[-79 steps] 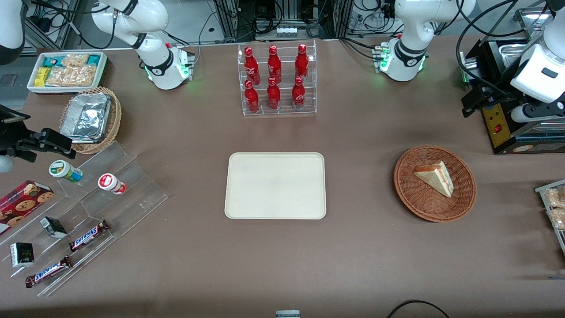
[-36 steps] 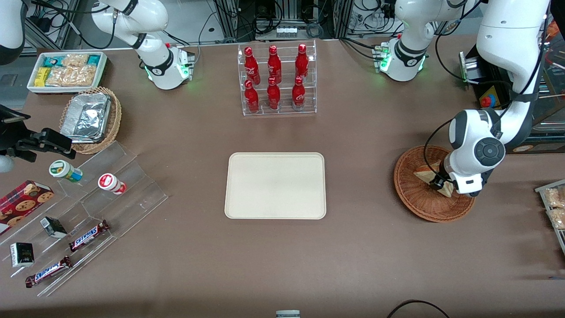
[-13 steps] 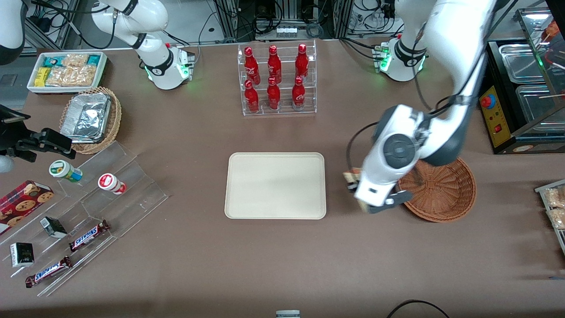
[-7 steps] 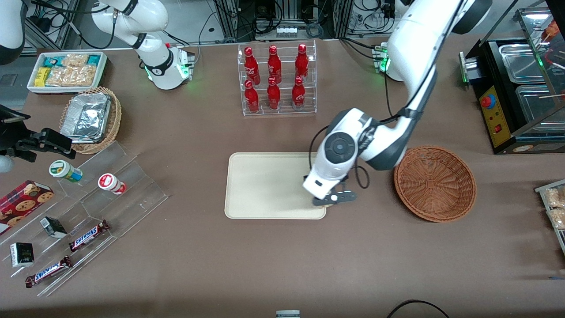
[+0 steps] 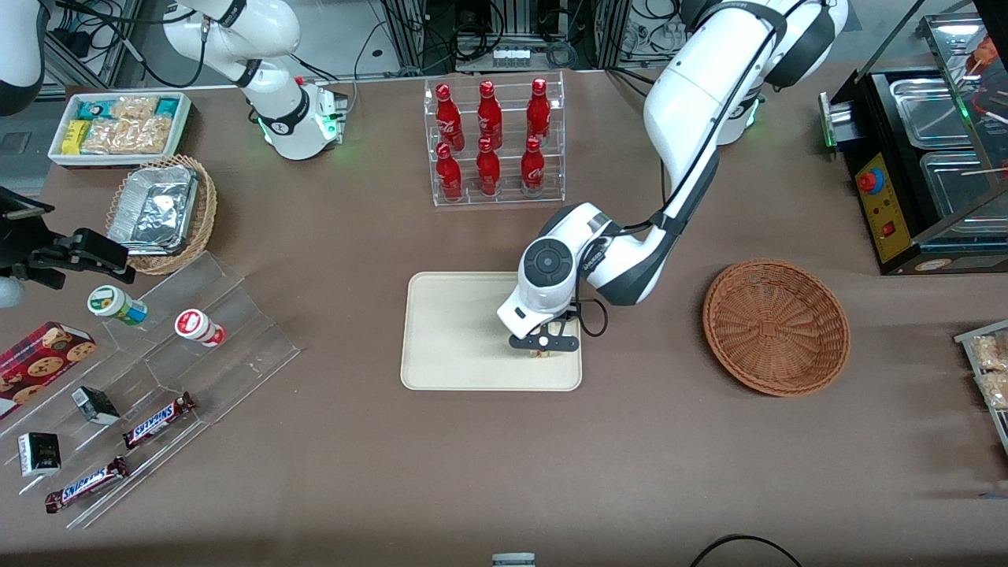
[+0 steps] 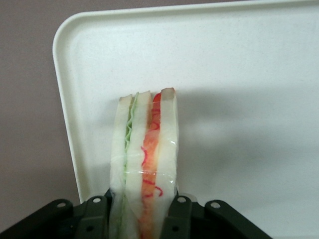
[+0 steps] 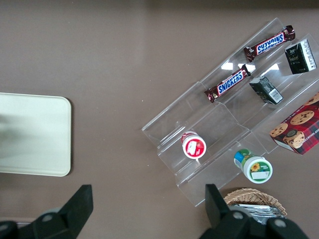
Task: Place sandwich from basket to tray
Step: 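Lower the sandwich onto the tray and open the left gripper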
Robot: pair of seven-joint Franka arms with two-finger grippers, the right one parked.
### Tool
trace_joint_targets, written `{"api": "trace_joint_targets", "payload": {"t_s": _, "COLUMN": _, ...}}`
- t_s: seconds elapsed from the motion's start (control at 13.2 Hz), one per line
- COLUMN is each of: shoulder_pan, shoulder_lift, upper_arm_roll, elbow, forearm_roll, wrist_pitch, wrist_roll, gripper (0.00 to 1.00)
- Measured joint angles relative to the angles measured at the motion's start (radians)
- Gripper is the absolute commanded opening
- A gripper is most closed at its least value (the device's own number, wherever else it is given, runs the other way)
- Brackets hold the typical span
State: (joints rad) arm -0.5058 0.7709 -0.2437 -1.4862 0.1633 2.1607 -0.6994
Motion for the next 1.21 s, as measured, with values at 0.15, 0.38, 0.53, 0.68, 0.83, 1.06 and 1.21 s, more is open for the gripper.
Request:
{"api": "trace_joint_targets", "payload": {"t_s": 0.15, "shoulder_pan": 0.000, "shoulder_lift": 0.006, "upper_arm_roll": 0.002, "elbow": 0.001, "forearm_roll": 0.004, "wrist_pitch": 0.004, "wrist_roll": 0.009, "gripper": 0.42}}
{"api": "trace_joint_targets", "payload": {"t_s": 0.38, "shoulder_pan": 0.000, "shoulder_lift": 0.006, "upper_arm_roll": 0.005, "elbow": 0.001, "forearm_roll": 0.004, "wrist_pitch": 0.018, "wrist_roll": 0.009, "gripper": 0.42}}
{"api": "trace_joint_targets", "payload": {"t_s": 0.53, "shoulder_pan": 0.000, "shoulder_lift": 0.007, "upper_arm_roll": 0.007, "elbow": 0.002, "forearm_roll": 0.004, "wrist_pitch": 0.022, "wrist_roll": 0.008, "gripper": 0.42}}
{"api": "trace_joint_targets", "payload": {"t_s": 0.68, "shoulder_pan": 0.000, "shoulder_lift": 0.008, "upper_arm_roll": 0.017, "elbow": 0.002, "forearm_roll": 0.004, "wrist_pitch": 0.030, "wrist_roll": -0.006, "gripper": 0.42}}
{"api": "trace_joint_targets", "payload": {"t_s": 0.83, "shoulder_pan": 0.000, "shoulder_lift": 0.012, "upper_arm_roll": 0.029, "elbow": 0.002, "forearm_roll": 0.004, "wrist_pitch": 0.049, "wrist_roll": -0.010, "gripper": 0.54}}
{"api": "trace_joint_targets", "payload": {"t_s": 1.06, "shoulder_pan": 0.000, "shoulder_lift": 0.027, "upper_arm_roll": 0.033, "elbow": 0.002, "forearm_roll": 0.004, "wrist_pitch": 0.082, "wrist_roll": -0.037, "gripper": 0.91}}
{"api": "trace_joint_targets", "payload": {"t_s": 1.21, "shoulder_pan": 0.000, "shoulder_lift": 0.027, "upper_arm_roll": 0.034, "elbow": 0.007, "forearm_roll": 0.004, "wrist_pitch": 0.086, "wrist_roll": -0.049, "gripper": 1.00}}
